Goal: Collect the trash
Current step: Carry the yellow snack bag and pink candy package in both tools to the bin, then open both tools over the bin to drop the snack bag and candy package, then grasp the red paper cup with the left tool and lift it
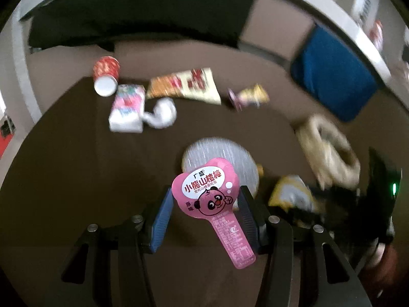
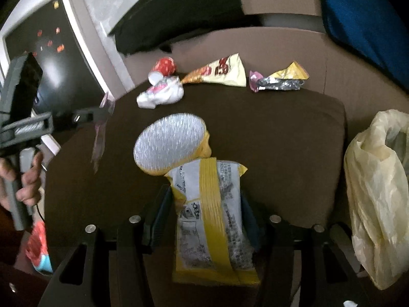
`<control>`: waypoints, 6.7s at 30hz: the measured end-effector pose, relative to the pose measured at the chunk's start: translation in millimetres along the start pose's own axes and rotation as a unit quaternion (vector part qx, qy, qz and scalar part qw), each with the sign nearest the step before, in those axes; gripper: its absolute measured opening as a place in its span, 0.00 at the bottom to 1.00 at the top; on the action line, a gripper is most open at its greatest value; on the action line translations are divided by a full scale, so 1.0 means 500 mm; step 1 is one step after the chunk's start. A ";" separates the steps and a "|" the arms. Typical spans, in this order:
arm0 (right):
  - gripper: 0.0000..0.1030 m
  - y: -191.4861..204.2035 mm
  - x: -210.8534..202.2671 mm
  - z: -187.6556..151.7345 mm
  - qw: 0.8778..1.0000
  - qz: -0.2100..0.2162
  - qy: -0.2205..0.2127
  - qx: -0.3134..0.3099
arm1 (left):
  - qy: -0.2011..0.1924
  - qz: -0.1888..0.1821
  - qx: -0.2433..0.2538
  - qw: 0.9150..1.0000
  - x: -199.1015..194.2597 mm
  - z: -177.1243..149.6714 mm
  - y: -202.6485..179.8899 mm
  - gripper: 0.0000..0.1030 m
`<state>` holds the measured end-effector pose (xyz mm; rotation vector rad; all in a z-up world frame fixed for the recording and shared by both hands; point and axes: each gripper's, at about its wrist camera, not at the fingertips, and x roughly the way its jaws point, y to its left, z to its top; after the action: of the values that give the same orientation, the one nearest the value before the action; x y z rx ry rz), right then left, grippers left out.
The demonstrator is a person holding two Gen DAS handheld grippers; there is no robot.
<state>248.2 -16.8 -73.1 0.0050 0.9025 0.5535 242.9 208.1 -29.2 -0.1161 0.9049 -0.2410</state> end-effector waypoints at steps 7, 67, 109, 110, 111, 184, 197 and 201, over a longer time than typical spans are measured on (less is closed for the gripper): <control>0.60 0.009 -0.015 -0.014 0.999 -0.036 -0.009 -0.010 | 0.016 0.026 0.019 0.999 -0.008 -0.058 -0.022 0.51; 0.50 -0.128 -0.460 0.052 0.957 -0.176 -0.232 -0.001 | -0.247 0.020 0.070 0.966 -0.161 0.084 -0.433 0.51; 0.51 -0.382 -0.449 0.003 0.944 -0.220 -0.214 0.119 | -0.152 -0.042 0.083 0.984 0.133 0.136 -0.582 0.51; 0.51 -0.388 -0.443 0.004 0.945 -0.217 -0.211 0.122 | -0.142 -0.047 0.081 0.985 0.147 0.138 -0.581 0.51; 0.51 -0.395 -0.435 0.004 0.947 -0.213 -0.206 0.126 | -0.136 -0.050 0.079 0.986 0.158 0.139 -0.579 0.51; 0.69 -0.018 -0.206 0.144 0.978 -0.133 -0.152 0.048 | -0.129 0.039 -0.089 0.987 -0.053 0.046 0.043 0.56; 0.51 0.033 -0.004 0.161 0.993 -0.093 -0.074 0.028 | -0.139 0.038 -0.164 0.976 0.021 0.135 0.273 0.56; 0.51 0.032 0.024 0.160 0.992 -0.102 -0.073 0.015 | -0.155 0.057 -0.204 0.965 0.085 0.223 0.358 0.56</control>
<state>306.2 20.1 -27.9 -0.0197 0.7581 0.3451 384.4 369.9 -29.2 -0.4708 0.6356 0.0742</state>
